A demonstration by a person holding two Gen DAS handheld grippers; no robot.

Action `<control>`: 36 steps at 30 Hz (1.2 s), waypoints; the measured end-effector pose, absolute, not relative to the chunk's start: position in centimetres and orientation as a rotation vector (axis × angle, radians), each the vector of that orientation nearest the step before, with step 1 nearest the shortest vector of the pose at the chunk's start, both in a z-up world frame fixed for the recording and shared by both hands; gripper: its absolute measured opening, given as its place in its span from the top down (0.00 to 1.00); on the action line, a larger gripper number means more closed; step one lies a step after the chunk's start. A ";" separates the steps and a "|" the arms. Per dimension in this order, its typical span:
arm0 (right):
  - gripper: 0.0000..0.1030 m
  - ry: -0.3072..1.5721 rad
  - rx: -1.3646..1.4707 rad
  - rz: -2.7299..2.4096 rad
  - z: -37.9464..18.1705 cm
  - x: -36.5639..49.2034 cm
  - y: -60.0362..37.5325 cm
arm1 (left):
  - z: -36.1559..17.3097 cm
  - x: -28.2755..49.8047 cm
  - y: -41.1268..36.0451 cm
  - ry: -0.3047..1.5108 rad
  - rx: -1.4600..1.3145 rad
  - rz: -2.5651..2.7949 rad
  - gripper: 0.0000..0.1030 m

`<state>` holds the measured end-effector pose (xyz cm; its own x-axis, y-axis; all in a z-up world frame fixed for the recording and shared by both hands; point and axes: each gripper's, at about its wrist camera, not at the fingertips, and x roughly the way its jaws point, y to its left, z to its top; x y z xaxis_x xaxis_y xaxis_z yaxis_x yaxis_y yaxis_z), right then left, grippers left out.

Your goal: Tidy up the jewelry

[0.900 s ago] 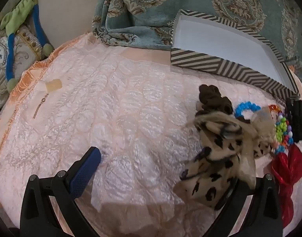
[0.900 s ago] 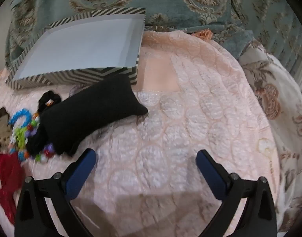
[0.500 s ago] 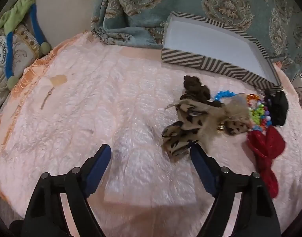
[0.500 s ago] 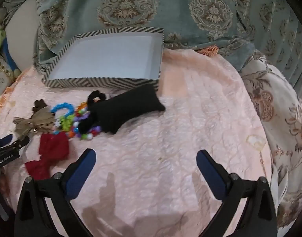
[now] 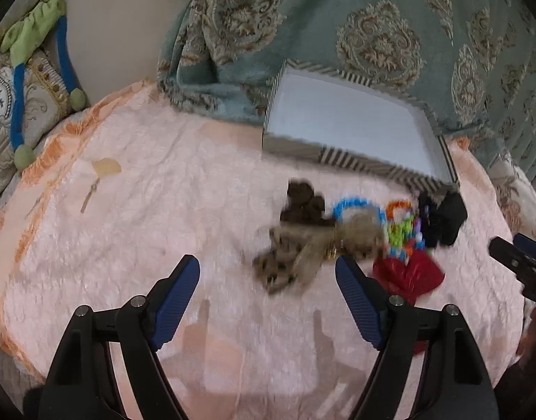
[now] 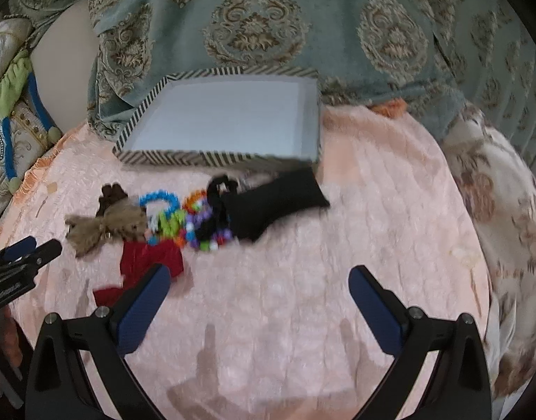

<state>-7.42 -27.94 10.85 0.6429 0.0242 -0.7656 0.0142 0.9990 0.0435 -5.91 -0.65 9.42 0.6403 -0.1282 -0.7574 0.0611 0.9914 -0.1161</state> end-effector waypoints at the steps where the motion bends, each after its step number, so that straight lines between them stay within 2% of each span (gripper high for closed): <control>1: 0.00 0.868 0.039 0.005 11.2 -6.1 -27.9 | 9.6 -5.4 -0.8 0.852 -0.078 -0.105 0.36; 9: 0.00 0.880 -0.003 0.015 11.4 4.8 -28.7 | 11.4 7.0 -3.6 0.868 -0.059 -0.138 0.36; 13: 0.00 0.914 -0.056 0.031 9.7 9.3 -29.0 | 9.2 11.3 -5.9 0.880 0.017 -0.119 0.36; 19: 0.01 1.030 -0.128 0.039 6.0 13.4 -30.2 | 4.6 15.2 -8.5 1.008 0.217 -0.059 0.44; 25: 0.02 1.105 -0.124 0.071 4.5 14.0 -31.3 | 3.6 13.0 -7.5 1.075 0.165 -0.125 0.46; 28: 0.08 1.069 -0.086 0.114 6.1 12.4 -31.4 | 4.1 12.1 -6.9 1.086 0.129 -0.142 0.46; 36: 0.10 0.982 -0.035 0.280 9.7 4.2 -30.9 | 5.5 12.9 -4.9 1.061 0.031 -0.137 0.46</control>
